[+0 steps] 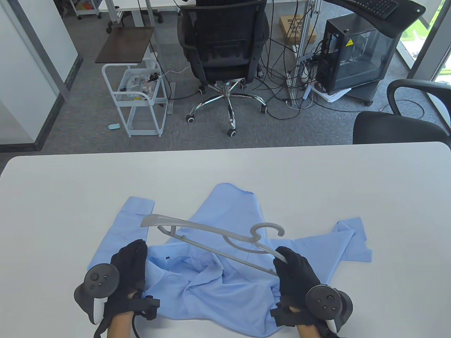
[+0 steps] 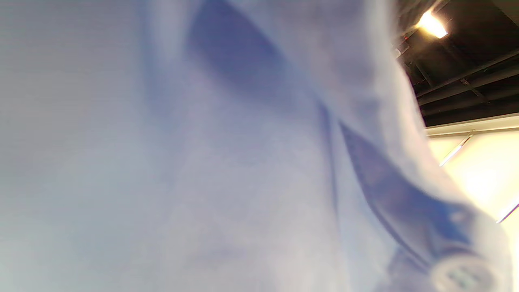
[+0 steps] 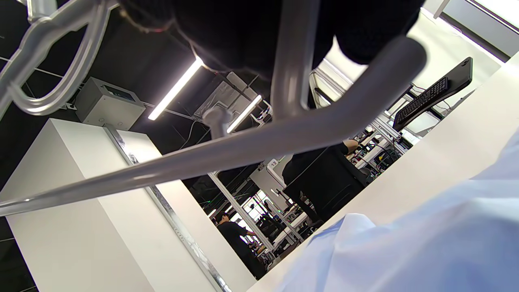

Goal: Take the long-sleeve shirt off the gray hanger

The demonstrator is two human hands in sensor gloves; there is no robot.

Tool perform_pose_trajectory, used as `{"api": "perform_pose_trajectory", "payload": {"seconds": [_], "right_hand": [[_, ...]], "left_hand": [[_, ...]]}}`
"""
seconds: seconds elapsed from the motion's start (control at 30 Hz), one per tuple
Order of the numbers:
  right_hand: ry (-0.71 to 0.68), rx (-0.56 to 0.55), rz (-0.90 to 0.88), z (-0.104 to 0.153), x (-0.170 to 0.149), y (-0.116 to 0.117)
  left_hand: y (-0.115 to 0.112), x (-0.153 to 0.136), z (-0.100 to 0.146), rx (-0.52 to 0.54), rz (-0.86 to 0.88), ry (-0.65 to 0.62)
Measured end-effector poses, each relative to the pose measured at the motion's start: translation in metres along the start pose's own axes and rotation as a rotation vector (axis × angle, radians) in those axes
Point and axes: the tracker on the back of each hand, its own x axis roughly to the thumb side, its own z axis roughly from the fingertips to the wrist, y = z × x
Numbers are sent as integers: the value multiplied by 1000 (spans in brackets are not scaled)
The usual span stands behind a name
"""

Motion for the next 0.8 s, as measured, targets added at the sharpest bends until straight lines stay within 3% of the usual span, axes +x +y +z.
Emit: {"api": "perform_pose_trajectory", "payload": {"seconds": [0.17, 0.4, 0.8], "right_hand": [[36, -28, -51, 0, -3, -3], [118, -115, -90, -1, -11, -12], [165, -132, -142, -2, -19, -15]], "left_hand": [[0, -1, 1, 9, 3, 3], [4, -1, 5, 100, 27, 21], [3, 0, 5, 91, 36, -6]]}}
